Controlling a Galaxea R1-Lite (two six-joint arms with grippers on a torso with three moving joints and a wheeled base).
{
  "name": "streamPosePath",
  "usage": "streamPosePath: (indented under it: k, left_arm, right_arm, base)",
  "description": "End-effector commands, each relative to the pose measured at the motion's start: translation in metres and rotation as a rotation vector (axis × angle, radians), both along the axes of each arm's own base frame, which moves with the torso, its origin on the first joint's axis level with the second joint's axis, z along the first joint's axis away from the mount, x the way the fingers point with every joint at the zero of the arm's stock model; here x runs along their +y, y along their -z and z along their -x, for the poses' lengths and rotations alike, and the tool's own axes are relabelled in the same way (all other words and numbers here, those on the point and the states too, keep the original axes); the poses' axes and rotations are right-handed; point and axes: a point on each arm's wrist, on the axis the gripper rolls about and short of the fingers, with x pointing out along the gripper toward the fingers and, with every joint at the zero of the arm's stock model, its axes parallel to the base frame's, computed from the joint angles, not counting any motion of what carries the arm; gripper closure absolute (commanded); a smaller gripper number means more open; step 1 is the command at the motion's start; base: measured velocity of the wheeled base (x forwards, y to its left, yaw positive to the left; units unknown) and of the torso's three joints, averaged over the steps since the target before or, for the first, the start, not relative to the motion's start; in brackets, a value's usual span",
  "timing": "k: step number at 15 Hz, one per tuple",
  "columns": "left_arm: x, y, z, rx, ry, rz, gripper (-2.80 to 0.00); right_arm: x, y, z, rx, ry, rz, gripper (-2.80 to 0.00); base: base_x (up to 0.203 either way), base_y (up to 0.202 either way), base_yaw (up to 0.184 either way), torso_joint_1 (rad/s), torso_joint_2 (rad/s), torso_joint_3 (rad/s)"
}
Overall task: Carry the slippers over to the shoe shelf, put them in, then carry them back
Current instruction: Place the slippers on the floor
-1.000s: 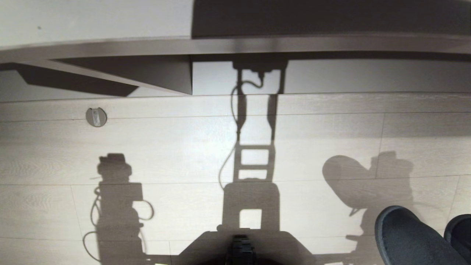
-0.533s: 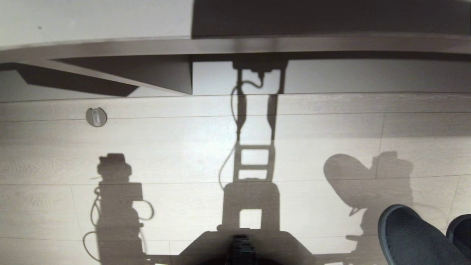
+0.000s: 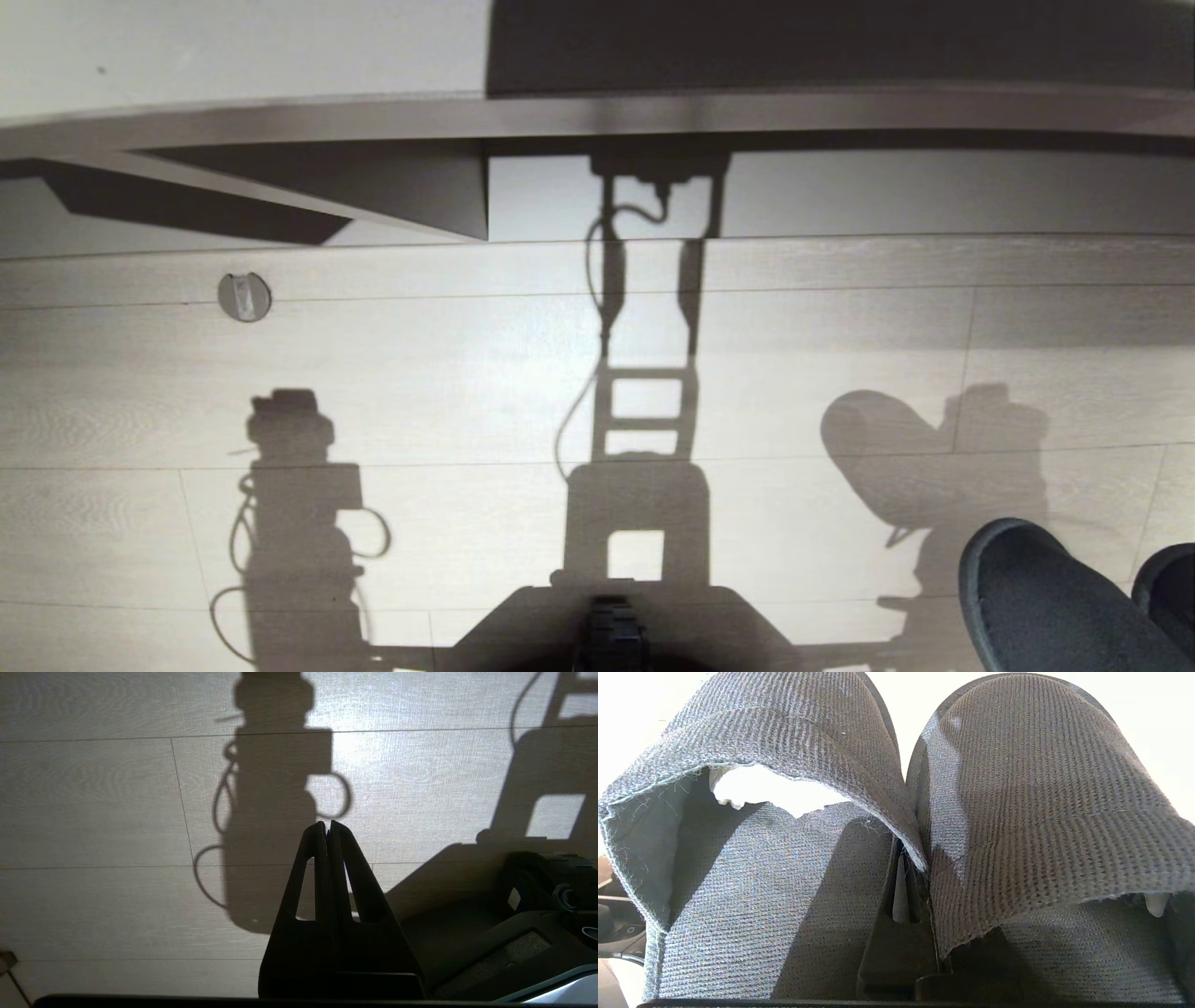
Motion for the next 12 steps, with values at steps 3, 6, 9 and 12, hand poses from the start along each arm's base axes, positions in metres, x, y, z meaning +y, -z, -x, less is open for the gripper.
streamPosePath:
  k: [3,6,9,12]
  left_arm:
    - [0.0000,-0.0001,-0.0001,0.000,-0.001,0.001,0.00]
    - [0.0000,-0.0001,-0.0001,0.000,-0.001,0.001,0.00]
    - [0.0000,-0.0001,-0.0001,0.000,-0.001,-0.001,0.00]
    - [0.0000,-0.0001,-0.0001,0.000,-0.001,0.001,0.00]
  right_arm:
    - [0.0000,-0.0001,-0.0003,0.004,-0.001,0.001,0.00]
    - [0.0000,-0.0001,-0.0003,0.004,-0.001,0.001,0.00]
    - [0.0000,-0.0001,-0.0003,0.004,-0.001,0.001,0.00]
    - [0.0000,-0.0001,-0.0003,0.004,-0.001,0.001,0.00]
  base:
    - [0.000,0.000,0.000,0.000,0.00,0.000]
    - [0.000,0.000,0.000,0.003,0.00,0.051]
    - [0.000,0.000,0.000,0.004,0.00,0.188]
    - [0.000,0.000,0.000,0.000,0.00,0.198]
